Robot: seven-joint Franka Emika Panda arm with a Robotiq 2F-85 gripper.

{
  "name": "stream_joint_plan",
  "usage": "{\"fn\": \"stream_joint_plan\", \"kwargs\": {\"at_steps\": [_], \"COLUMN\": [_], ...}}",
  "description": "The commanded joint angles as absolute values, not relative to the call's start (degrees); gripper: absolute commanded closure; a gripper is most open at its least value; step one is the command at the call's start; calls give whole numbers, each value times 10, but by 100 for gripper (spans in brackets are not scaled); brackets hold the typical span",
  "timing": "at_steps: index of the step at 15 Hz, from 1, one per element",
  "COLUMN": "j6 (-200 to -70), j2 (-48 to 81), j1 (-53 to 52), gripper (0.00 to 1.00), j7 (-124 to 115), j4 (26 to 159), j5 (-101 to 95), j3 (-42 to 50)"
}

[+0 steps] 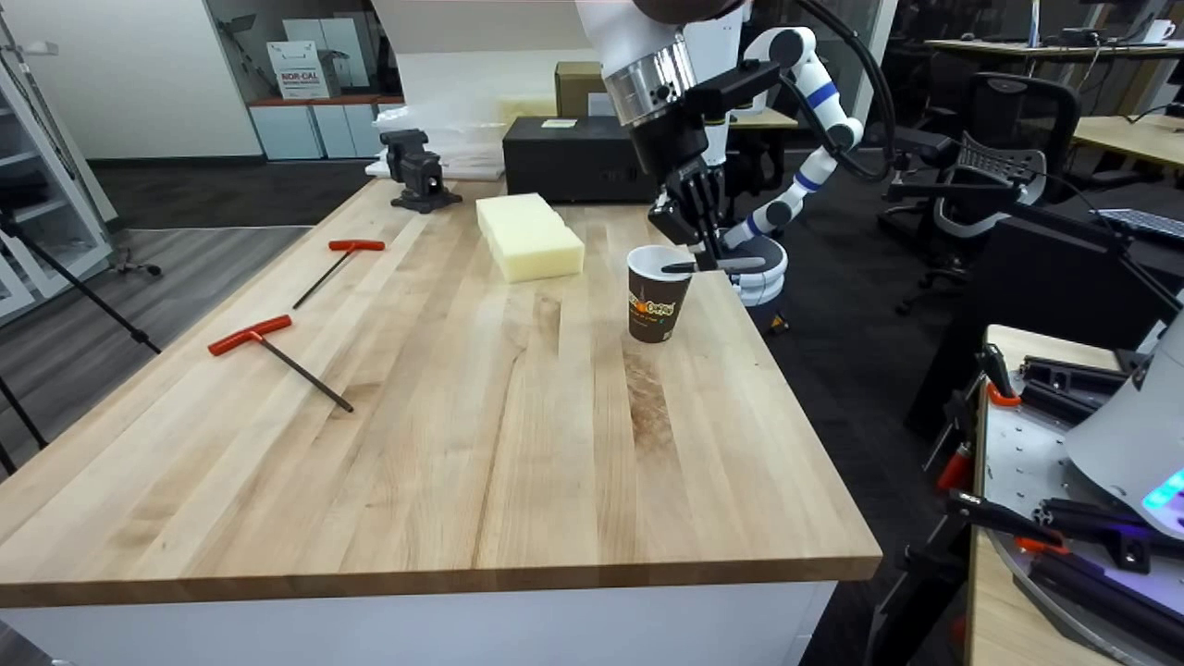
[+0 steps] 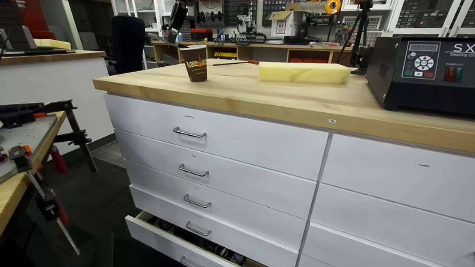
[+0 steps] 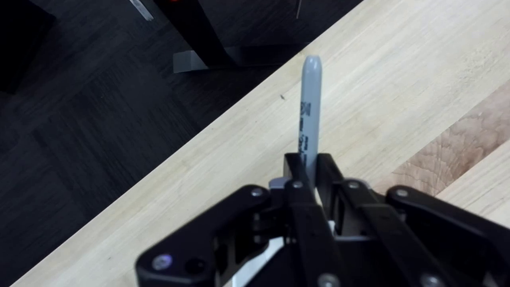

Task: Put the marker in the cup

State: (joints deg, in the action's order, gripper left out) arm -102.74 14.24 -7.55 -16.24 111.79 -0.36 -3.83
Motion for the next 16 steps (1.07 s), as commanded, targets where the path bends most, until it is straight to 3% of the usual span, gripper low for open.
{"fn": "stream_joint_plan", "kwargs": {"at_steps": [1, 16], "j6": [-1028, -1029], "j2": [148, 205], "j1": [-74, -75], "gripper": [97, 97], "j7": [-163, -167], "j4": [1105, 1034], "j5": [-6, -4], "j3": [-37, -30]}}
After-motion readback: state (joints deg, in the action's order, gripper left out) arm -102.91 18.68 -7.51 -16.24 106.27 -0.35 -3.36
